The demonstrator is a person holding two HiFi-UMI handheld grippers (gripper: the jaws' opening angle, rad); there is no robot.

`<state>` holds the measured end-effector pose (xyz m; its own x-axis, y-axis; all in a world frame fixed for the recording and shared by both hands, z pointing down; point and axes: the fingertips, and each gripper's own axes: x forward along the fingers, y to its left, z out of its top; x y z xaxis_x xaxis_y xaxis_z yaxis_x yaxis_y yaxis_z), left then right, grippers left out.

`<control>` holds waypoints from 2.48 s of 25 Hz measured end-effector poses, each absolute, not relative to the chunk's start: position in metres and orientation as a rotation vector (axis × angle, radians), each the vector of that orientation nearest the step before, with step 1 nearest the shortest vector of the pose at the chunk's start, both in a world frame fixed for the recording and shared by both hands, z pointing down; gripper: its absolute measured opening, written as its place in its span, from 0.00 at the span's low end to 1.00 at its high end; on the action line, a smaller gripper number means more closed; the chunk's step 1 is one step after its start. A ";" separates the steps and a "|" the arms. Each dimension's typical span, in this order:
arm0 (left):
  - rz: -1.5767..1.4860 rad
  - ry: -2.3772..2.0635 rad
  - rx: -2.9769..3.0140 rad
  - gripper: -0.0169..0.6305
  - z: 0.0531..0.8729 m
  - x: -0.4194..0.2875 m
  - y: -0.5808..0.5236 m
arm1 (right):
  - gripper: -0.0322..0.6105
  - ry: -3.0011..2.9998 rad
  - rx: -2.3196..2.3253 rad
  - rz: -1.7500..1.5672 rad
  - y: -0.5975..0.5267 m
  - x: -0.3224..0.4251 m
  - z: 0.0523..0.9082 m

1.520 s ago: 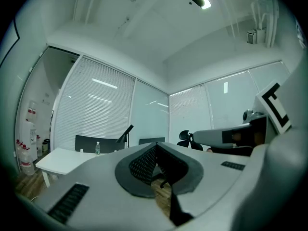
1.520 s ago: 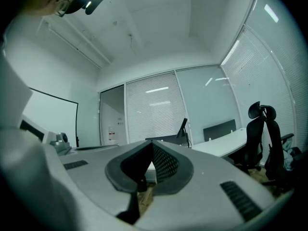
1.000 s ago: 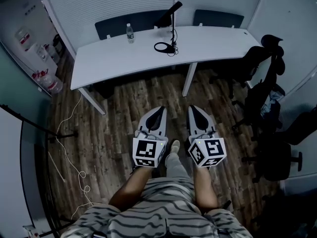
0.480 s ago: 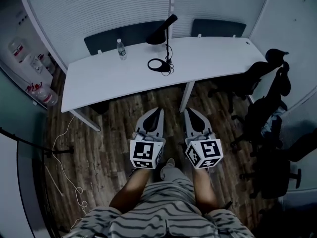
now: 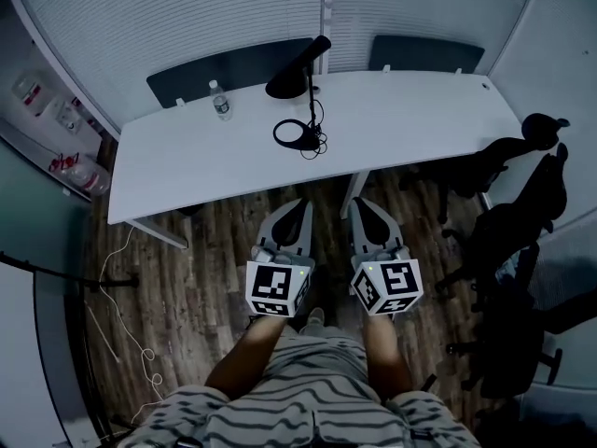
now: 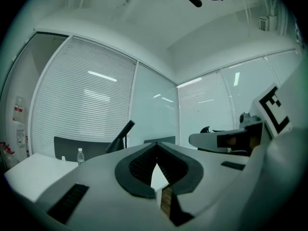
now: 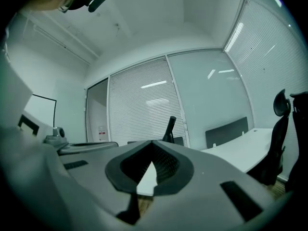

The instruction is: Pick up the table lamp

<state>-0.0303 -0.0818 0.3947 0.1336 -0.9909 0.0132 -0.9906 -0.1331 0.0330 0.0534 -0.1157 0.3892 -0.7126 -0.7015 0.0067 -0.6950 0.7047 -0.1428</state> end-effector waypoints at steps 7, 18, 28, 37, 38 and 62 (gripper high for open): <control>0.032 -2.059 2.288 0.04 0.410 -0.045 -0.124 | 0.07 2.859 -1.156 -0.273 -0.166 0.042 0.403; 0.023 -2.004 2.330 0.04 0.421 -0.071 -0.220 | 0.07 2.852 -1.205 -0.239 -0.248 0.015 0.407; 0.011 -1.978 2.359 0.04 0.418 -0.117 -0.303 | 0.07 2.840 -1.244 -0.218 -0.323 -0.032 0.405; 0.037 -1.898 2.356 0.04 0.434 -0.159 -0.355 | 0.07 2.832 -1.308 -0.216 -0.364 -0.073 0.404; 0.044 -1.889 2.355 0.04 0.437 -0.162 -0.360 | 0.07 2.829 -1.318 -0.217 -0.367 -0.075 0.404; 0.094 -1.920 2.251 0.24 0.498 -0.163 -0.460 | 0.07 2.853 -1.347 -0.202 -0.410 -0.067 0.411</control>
<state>-0.1634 -0.4604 0.4981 0.1638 -0.9726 0.1649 -0.9841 -0.1494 0.0962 -0.0672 -0.4099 0.4109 -0.6366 -0.7678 0.0725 -0.7703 0.6286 -0.1069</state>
